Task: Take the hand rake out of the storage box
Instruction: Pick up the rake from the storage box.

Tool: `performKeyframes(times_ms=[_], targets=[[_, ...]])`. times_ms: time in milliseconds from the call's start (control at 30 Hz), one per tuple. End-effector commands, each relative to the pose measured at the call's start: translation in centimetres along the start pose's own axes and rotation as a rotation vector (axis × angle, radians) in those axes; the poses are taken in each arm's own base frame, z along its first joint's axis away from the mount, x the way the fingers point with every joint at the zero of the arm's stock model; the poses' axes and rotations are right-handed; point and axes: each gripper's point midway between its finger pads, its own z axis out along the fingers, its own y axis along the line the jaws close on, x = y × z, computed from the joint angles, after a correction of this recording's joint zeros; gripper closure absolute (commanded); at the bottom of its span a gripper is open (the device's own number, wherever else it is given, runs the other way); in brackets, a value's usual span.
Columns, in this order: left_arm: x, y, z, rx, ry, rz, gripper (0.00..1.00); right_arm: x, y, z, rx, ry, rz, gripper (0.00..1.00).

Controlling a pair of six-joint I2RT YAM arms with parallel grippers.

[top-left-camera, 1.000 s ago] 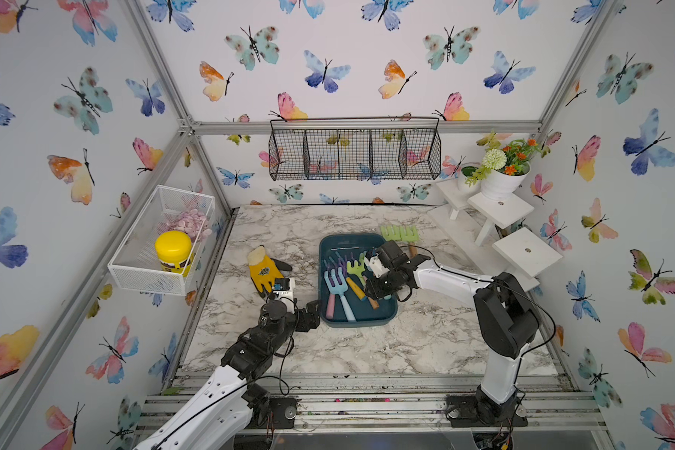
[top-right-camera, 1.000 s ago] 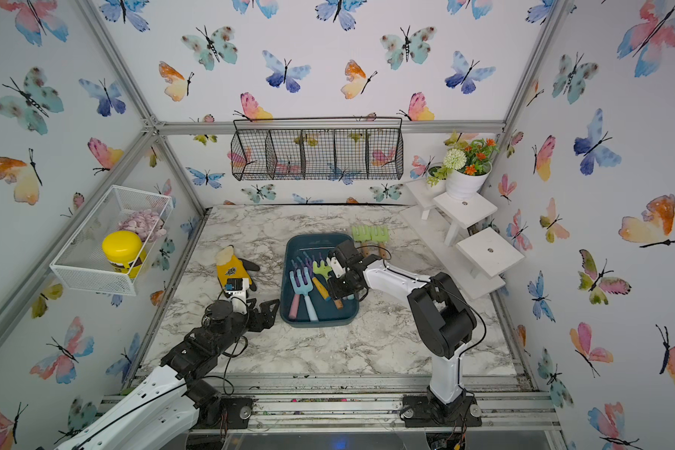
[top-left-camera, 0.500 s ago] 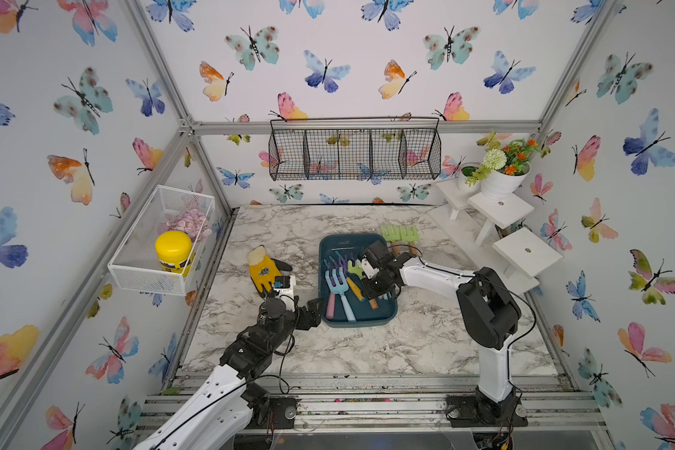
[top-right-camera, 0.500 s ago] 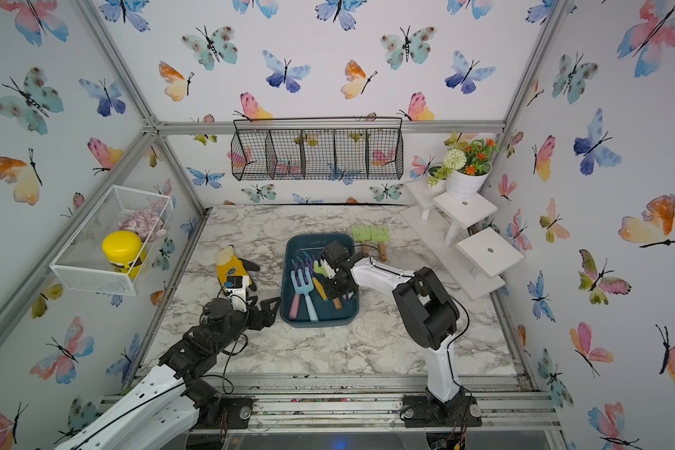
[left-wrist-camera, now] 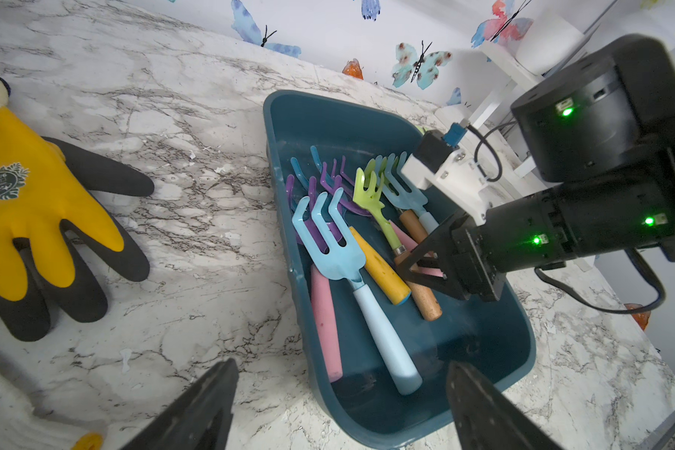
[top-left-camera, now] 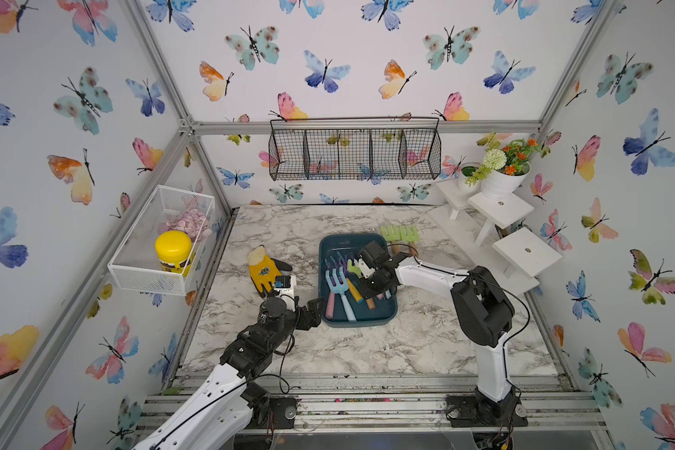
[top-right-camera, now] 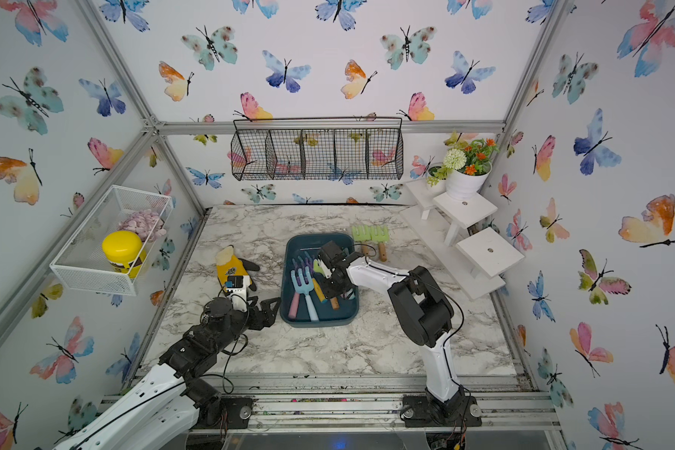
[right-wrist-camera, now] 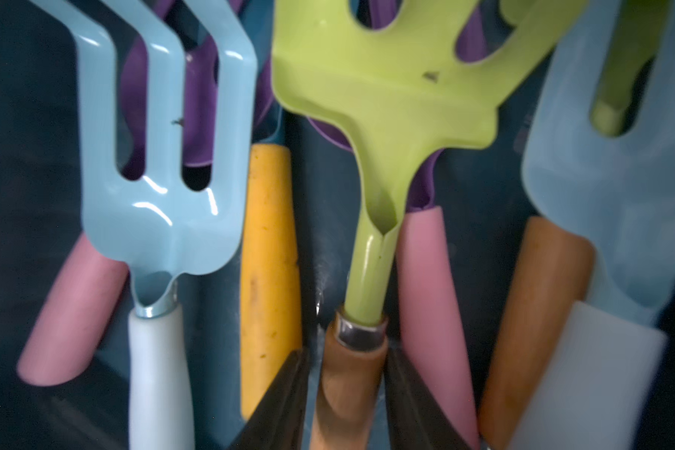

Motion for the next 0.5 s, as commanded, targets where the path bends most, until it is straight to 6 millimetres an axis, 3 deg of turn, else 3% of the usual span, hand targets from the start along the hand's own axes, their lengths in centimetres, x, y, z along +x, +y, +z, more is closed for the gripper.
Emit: performKeyframes(times_ms=[0,167,467], targets=[[-0.8,-1.1,-0.3,0.046,-0.009,0.0,0.11,2.3,0.4,1.4,-0.003,0.082,0.003,0.63],[-0.9,-1.2,-0.5,0.05,-0.01,-0.002,0.11,2.0,0.9,1.0,-0.028,0.061,0.008,0.76],[-1.2,-1.3,-0.8,0.055,-0.014,-0.003,0.11,0.4,1.3,-2.1,-0.042,-0.027,0.017,0.83]])
